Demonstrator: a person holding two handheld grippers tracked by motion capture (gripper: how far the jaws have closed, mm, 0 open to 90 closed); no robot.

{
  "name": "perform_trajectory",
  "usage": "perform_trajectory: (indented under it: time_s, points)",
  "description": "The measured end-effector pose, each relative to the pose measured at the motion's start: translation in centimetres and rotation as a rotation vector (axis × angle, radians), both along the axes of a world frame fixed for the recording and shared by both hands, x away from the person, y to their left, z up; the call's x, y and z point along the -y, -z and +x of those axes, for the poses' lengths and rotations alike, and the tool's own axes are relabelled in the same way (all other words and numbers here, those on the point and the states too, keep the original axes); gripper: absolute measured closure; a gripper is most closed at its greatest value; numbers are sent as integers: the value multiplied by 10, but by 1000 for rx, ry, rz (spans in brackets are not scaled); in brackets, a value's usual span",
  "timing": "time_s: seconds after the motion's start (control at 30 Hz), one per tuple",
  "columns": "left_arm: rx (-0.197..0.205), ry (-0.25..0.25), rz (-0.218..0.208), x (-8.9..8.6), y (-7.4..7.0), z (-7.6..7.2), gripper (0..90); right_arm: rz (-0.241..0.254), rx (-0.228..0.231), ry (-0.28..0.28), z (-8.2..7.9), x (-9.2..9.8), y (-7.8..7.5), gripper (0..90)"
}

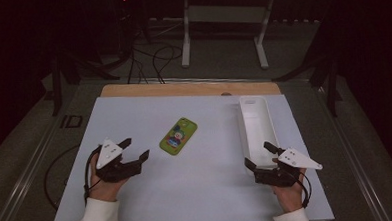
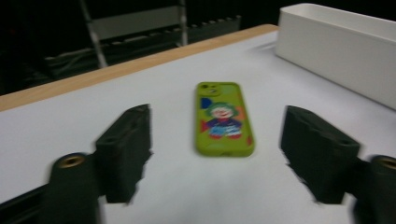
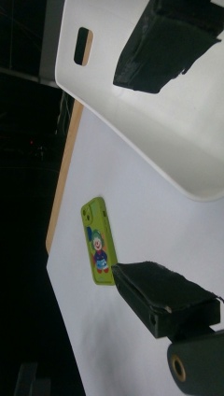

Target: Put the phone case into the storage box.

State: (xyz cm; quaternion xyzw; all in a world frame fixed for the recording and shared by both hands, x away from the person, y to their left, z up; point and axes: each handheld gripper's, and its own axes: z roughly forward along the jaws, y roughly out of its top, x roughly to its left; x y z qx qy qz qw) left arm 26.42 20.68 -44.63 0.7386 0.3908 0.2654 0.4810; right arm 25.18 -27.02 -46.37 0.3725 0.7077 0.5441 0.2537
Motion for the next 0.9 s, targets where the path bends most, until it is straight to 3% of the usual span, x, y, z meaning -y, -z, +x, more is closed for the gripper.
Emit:
perform_trajectory:
  time_s: [0.1,0.17,0.5,0.63,0.9]
  points:
    - [16,-31,-4,-13,4,-7,152,3,-3,0,-1,-1,1,87]
    - [20,-66,-37,-32,10,-16,112,4,1,-3,-2,-2,3,87]
    - [7,-82,-57,-60,27,-37,28,13,13,-5,-6,-1,6,86]
    - [10,-64,-71,-62,28,-38,21,15,21,-3,-6,-1,8,86]
    - [13,-45,-60,-56,27,-37,9,9,19,-10,-7,-1,10,86]
